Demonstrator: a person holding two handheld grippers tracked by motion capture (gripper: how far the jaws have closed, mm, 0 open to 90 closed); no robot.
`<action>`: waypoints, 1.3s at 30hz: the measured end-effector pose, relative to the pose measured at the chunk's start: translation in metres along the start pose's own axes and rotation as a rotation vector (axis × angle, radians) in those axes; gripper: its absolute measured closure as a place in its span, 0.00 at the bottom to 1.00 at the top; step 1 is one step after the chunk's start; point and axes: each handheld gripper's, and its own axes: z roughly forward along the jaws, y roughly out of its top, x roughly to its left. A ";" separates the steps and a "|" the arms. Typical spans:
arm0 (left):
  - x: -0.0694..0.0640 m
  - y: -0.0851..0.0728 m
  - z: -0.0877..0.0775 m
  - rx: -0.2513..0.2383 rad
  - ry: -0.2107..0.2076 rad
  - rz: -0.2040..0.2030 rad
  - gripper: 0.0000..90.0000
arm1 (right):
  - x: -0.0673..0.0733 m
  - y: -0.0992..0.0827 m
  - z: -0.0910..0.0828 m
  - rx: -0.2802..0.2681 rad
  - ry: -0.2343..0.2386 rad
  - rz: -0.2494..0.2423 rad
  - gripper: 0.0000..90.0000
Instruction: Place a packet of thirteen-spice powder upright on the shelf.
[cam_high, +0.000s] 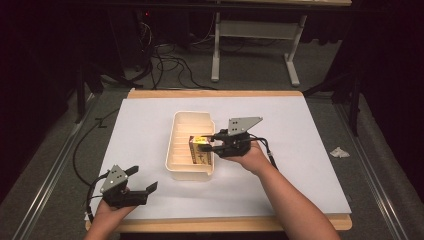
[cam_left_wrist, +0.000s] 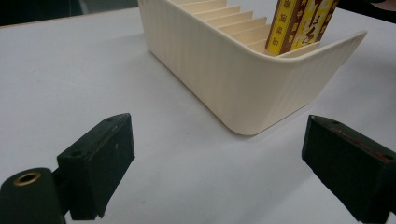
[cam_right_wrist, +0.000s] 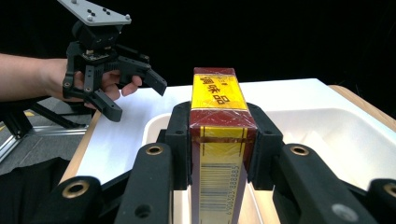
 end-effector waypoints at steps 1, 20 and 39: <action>0.000 0.000 0.000 0.001 0.000 0.000 0.11 | 0.000 0.000 0.001 0.002 0.000 -0.002 0.76; 0.000 0.000 0.000 0.001 -0.002 -0.002 0.11 | 0.003 0.000 0.019 0.008 0.003 -0.014 0.76; 0.000 -0.001 0.000 0.008 -0.003 -0.004 0.11 | 0.002 -0.009 0.025 0.039 0.007 0.017 0.74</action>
